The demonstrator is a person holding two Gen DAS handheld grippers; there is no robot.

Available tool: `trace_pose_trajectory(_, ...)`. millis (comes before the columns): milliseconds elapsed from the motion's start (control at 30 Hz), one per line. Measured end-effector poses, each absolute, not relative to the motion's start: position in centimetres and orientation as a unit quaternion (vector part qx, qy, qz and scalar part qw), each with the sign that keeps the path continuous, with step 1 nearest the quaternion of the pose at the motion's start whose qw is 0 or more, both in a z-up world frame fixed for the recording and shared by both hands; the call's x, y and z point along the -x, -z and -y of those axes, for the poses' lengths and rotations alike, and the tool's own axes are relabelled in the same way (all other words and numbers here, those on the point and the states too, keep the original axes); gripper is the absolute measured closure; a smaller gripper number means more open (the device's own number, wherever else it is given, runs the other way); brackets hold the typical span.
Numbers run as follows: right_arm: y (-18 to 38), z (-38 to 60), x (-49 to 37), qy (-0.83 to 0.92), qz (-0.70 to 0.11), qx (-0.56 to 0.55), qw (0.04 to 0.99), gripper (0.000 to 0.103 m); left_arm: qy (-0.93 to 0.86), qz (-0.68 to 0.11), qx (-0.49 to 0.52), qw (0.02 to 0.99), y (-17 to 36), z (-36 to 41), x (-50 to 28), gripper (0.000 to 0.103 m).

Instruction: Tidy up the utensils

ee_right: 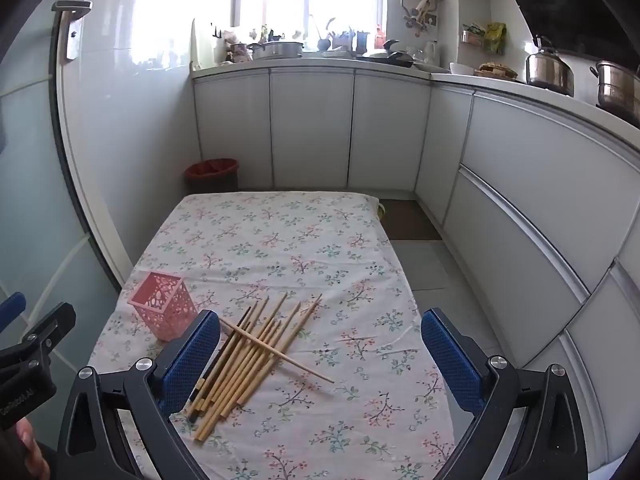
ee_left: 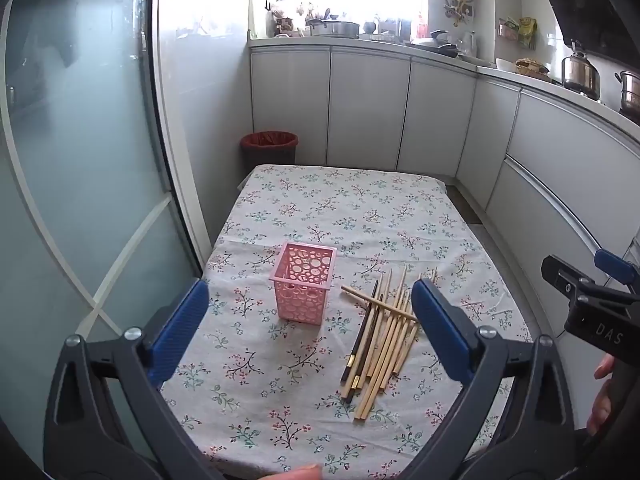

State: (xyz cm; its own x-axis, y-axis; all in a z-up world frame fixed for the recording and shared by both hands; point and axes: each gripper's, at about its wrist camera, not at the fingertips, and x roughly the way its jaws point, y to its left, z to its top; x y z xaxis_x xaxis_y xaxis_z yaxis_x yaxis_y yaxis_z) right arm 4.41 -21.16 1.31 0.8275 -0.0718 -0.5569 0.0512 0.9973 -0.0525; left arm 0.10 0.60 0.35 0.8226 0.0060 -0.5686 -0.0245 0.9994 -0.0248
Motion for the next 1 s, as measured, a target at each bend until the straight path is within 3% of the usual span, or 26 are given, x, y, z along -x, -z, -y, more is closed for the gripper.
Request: trace_pose_trajectory(1000, -1.21, 20.89, -4.53, 0.028, -0.294, 0.017, 0.955, 0.001, -0.015, -0.297, 0.018, 0.955, -0.34, -0.98, -0.18, 0.002)
